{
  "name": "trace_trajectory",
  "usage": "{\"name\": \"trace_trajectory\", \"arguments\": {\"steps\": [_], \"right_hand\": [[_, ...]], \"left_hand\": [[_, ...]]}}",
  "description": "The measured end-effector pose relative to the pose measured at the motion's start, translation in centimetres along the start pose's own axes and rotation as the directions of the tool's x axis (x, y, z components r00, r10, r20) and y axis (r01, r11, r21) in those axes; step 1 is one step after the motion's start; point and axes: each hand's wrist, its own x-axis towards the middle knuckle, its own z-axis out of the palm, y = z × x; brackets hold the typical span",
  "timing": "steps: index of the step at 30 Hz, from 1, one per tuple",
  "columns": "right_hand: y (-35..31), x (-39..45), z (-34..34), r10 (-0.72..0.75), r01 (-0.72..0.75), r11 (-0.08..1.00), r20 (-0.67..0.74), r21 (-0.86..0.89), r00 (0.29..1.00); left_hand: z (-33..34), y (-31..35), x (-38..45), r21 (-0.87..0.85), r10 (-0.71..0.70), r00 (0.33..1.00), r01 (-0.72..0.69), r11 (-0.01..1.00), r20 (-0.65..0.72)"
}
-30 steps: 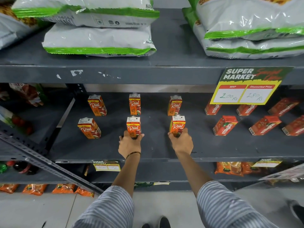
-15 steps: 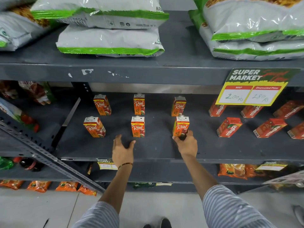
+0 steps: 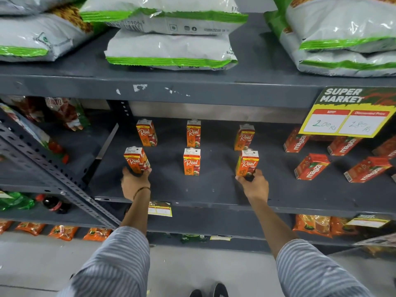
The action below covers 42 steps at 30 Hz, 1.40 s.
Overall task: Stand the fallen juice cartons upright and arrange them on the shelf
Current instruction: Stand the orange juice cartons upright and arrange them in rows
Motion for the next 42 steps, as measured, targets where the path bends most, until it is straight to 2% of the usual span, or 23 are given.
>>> {"name": "trace_trajectory", "arguments": {"steps": [13, 23, 26, 30, 33, 36, 42], "right_hand": [[-0.1, 0.1, -0.3, 0.003, -0.003, 1.000, 0.011, 0.002, 1.000], [0.0, 0.2, -0.5, -0.003, 0.002, 1.000, 0.050, 0.016, 0.999], [0.0, -0.3, -0.8, -0.020, 0.019, 0.999, 0.041, 0.033, 0.999], [1.4, -2.0, -1.5, -0.074, 0.071, 0.996, -0.075, -0.047, 0.994], [3.1, -3.1, -2.6, -0.131, 0.113, 0.985, -0.141, -0.131, 0.981], [5.0, -3.5, -4.7, -0.114, 0.081, 0.984, -0.211, -0.159, 0.971], [9.3, -2.1, -11.6, -0.026, -0.022, 0.991, -0.359, -0.129, 0.933]], "left_hand": [[0.5, 0.5, 0.1, 0.023, -0.018, 0.999, 0.019, 1.000, -0.047], [0.5, 0.2, 0.0, 0.054, -0.014, 0.999, 0.016, 0.998, -0.032], [0.7, -0.5, -0.6, 0.092, 0.042, 0.999, -0.041, 0.995, -0.012], [1.7, -2.2, -4.1, 0.203, 0.199, 0.979, -0.205, 0.958, 0.049], [3.1, -3.4, -8.3, 0.242, 0.357, 0.921, -0.387, 0.890, 0.159], [5.0, -3.5, -12.9, 0.242, 0.478, 0.834, -0.541, 0.805, 0.276], [10.2, -2.0, -22.6, 0.136, 0.634, 0.571, -0.789, 0.599, 0.522]]}}
